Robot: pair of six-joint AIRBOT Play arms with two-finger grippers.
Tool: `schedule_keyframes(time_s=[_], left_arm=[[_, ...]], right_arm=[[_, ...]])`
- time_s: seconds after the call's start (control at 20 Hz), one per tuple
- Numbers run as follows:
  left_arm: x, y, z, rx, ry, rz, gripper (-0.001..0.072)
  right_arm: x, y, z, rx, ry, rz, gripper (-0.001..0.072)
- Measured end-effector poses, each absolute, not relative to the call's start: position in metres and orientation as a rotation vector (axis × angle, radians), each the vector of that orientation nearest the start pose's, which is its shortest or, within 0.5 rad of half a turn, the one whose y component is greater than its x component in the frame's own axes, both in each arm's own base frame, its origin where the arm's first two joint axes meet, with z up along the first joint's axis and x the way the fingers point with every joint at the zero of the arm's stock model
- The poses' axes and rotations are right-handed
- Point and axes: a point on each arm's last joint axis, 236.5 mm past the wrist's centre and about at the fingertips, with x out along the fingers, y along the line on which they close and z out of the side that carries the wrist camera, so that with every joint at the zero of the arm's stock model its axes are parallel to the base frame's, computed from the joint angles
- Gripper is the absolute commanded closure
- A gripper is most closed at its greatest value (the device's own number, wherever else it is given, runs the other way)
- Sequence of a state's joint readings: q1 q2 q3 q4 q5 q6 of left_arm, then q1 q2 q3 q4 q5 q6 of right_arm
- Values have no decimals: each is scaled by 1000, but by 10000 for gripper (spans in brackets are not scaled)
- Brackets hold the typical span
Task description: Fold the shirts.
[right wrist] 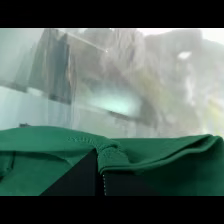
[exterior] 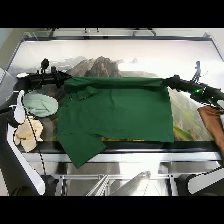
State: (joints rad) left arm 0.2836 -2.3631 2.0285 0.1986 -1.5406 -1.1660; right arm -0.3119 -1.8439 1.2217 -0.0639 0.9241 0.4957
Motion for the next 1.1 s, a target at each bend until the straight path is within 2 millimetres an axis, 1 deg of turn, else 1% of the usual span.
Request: schedule_keyframes(time_s=[0.1, 0.2, 0.4, 0.5, 0.55, 0.65, 0.7, 0.85, 0.9, 0.95, 1.0, 1.05, 1.1], left_arm=[[553, -79, -45, -1149, 1121, -918, 697], [548, -78, -42, -1160, 1143, -937, 696], [537, -78, -20, -1217, 1179, -1009, 697], [528, -80, -15, -1267, 1225, -1034, 696], [522, -81, -15, -1292, 1250, -1044, 697], [513, -82, -21, -1321, 1302, -1044, 699], [508, -82, -28, -1314, 1336, -1028, 701], [498, -74, -59, -1177, 1446, -920, 705], [497, -70, -70, -1120, 1471, -872, 705], [498, -66, -77, -1074, 1484, -830, 677], [501, -61, -81, -1029, 1481, -791, 505], [503, -59, -82, -997, 1470, -765, 415], [506, -55, -81, -969, 1459, -739, 415]], right_arm=[[534, 24, -58, 757, 747, 496, 690], [525, 22, -63, 760, 783, 516, 690], [509, 12, -61, 808, 823, 558, 690], [499, 10, -60, 820, 846, 587, 689], [493, 10, -62, 821, 870, 595, 689], [483, 11, -70, 809, 925, 604, 689], [478, 12, -74, 804, 950, 606, 689], [470, 13, -86, 767, 1004, 600, 680], [468, 13, -90, 755, 1020, 594, 621], [466, 12, -95, 740, 1036, 584, 589], [466, 9, -100, 726, 1053, 560, 495], [462, 7, -103, 715, 1075, 550, 465], [460, 6, -102, 703, 1092, 540, 465]])
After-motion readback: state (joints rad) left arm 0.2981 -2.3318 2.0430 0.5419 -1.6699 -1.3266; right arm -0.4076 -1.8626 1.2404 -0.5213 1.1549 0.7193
